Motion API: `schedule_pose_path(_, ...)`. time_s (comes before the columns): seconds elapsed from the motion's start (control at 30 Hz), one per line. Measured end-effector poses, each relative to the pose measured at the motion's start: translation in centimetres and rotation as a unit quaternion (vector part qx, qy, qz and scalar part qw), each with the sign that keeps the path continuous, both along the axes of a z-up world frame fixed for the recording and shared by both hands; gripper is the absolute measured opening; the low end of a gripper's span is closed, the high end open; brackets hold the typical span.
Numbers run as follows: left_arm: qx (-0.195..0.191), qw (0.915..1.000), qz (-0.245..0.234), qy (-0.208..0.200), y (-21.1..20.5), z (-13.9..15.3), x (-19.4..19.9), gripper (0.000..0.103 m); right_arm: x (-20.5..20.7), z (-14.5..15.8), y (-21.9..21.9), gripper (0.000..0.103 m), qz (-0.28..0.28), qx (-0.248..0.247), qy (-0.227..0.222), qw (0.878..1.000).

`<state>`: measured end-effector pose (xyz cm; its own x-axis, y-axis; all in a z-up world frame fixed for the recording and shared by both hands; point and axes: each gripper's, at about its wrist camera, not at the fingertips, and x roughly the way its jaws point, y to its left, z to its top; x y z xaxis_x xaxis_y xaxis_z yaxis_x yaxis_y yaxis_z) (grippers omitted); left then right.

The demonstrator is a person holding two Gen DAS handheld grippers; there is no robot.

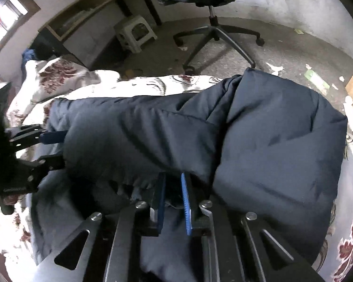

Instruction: Fold large clothes

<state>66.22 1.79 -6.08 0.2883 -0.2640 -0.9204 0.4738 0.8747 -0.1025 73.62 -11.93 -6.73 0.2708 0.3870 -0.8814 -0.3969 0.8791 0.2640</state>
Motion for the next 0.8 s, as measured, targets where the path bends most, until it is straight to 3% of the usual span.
schedule_pose_path(0.17, 0.042, 0.9984, -0.027, -0.026, -0.8, -1.7, 0.4, 0.042, 1.8, -0.9, 1.9, 0.01, 0.009, -0.051, -0.03, 0.998)
schedule_pose_path(0.27, 0.029, 0.9985, -0.034, -0.03, 0.2, -2.7, 0.6, 0.042, 2.9, -1.9, 2.4, 0.01, 0.016, -0.064, -0.041, 0.997)
schedule_pose_path(0.37, 0.019, 0.9984, -0.04, -0.036, 0.8, -2.9, 0.1, 0.042, 2.9, -2.1, 2.1, 0.01, 0.024, -0.051, -0.048, 0.997)
schedule_pose_path(0.6, 0.068, 0.993, -0.089, -0.037, 1.8, -3.0, -3.1, 0.041, 1.1, -1.3, -0.3, 0.01, 0.037, -0.026, -0.024, 0.999)
schedule_pose_path(0.7, 0.067, 0.9944, -0.079, -0.024, 2.7, -3.4, -3.1, 0.039, 1.1, -1.4, -0.2, 0.01, 0.032, -0.025, -0.018, 0.999)
schedule_pose_path(0.8, 0.088, 0.9937, -0.066, -0.017, 2.7, -4.0, -2.3, 0.025, 1.0, -1.5, 0.2, 0.01, 0.03, -0.033, -0.02, 0.999)
